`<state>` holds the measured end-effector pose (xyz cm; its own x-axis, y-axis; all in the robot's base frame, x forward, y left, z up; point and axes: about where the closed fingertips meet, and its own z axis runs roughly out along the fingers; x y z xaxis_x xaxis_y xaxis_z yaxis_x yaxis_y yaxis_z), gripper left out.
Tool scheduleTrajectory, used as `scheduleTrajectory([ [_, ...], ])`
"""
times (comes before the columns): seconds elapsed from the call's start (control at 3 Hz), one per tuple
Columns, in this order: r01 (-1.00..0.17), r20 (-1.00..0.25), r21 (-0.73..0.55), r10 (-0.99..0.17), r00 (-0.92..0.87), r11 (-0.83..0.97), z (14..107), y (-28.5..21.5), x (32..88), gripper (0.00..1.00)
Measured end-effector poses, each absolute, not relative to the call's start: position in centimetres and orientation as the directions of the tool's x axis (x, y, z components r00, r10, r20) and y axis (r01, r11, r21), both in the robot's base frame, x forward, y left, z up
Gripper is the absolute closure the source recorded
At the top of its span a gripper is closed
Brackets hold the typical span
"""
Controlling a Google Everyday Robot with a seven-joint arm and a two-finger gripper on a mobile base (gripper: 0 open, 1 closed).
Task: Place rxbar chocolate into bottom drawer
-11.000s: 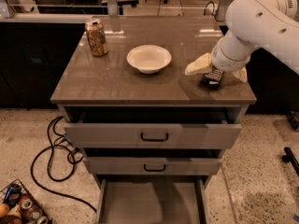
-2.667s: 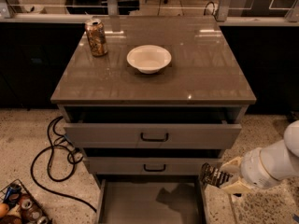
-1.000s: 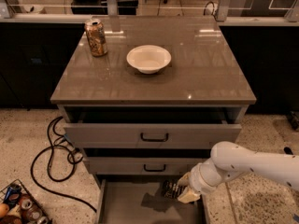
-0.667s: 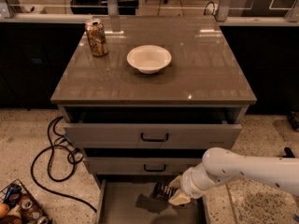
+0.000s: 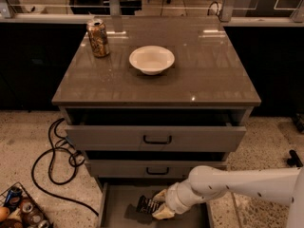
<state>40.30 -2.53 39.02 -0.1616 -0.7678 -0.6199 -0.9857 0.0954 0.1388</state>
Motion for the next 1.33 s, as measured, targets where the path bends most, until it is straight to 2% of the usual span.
scheduleTrajectory([
  [0.67,-0.987,-0.629,0.159,-0.771,-0.105,0.004,34.0,4.0,40.1,1.0],
  [1.33,-0.983,-0.643,0.18,-0.753,-0.14,0.029,28.0,7.1,41.2,1.0],
])
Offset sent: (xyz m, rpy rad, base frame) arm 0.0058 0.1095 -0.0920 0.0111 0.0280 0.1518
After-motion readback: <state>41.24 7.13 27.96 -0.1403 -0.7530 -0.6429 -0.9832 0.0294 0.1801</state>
